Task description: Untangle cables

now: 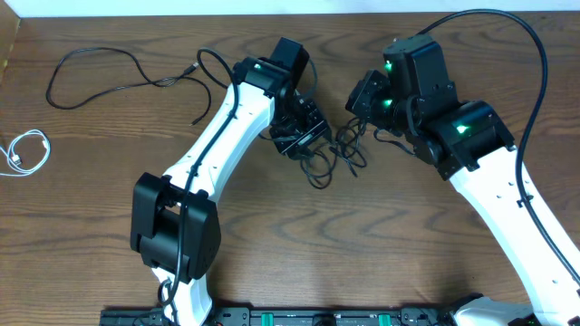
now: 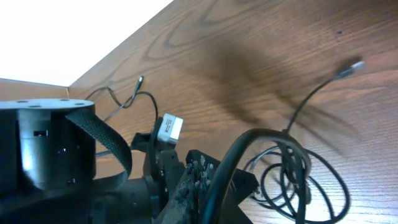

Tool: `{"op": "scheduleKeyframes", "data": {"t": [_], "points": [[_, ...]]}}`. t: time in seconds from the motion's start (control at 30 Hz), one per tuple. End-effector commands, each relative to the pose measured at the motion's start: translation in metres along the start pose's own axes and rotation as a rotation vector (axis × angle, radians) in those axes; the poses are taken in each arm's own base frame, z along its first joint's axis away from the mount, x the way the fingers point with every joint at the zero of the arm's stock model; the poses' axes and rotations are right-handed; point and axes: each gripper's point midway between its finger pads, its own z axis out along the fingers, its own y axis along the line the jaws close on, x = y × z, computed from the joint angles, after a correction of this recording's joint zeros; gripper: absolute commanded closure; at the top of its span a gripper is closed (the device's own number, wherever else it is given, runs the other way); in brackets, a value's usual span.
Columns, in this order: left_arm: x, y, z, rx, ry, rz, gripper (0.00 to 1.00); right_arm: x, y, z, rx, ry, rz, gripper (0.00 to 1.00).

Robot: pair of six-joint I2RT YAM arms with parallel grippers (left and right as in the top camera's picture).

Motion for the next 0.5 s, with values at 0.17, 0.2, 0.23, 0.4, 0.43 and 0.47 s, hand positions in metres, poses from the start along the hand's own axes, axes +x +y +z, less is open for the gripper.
{"op": "scheduleKeyframes", "data": {"t": [0.17, 0.2, 0.23, 0.4, 0.43, 0.47], "points": [[0.0086, -0.0089, 0.009, 0.008, 0.012, -0.008, 0.51, -0.0024, 0.009, -0.0027, -0.031, -0.009, 0.047, 0.98], [0.01, -0.0103, 0.01, 0.009, 0.012, -0.005, 0.51, -0.0027, 0.0095, -0.0029, -0.033, -0.01, 0.054, 0.98], [0.0111, -0.0117, 0.0108, 0.011, 0.012, -0.004, 0.51, -0.0029, 0.0096, -0.0029, -0.033, -0.011, 0.061, 0.98], [0.0072, -0.01, 0.012, -0.008, -0.019, -0.013, 0.62, -0.0045, 0.0102, -0.003, -0.035, -0.018, 0.071, 0.98], [0.005, -0.0081, 0.0119, -0.018, -0.032, -0.014, 0.66, -0.0049, 0.0092, -0.0029, -0.031, -0.02, 0.069, 0.99], [0.0031, -0.0055, 0.0118, -0.031, -0.044, -0.016, 0.68, -0.0056, 0.0077, -0.0028, -0.024, -0.025, 0.064, 0.98]]}}
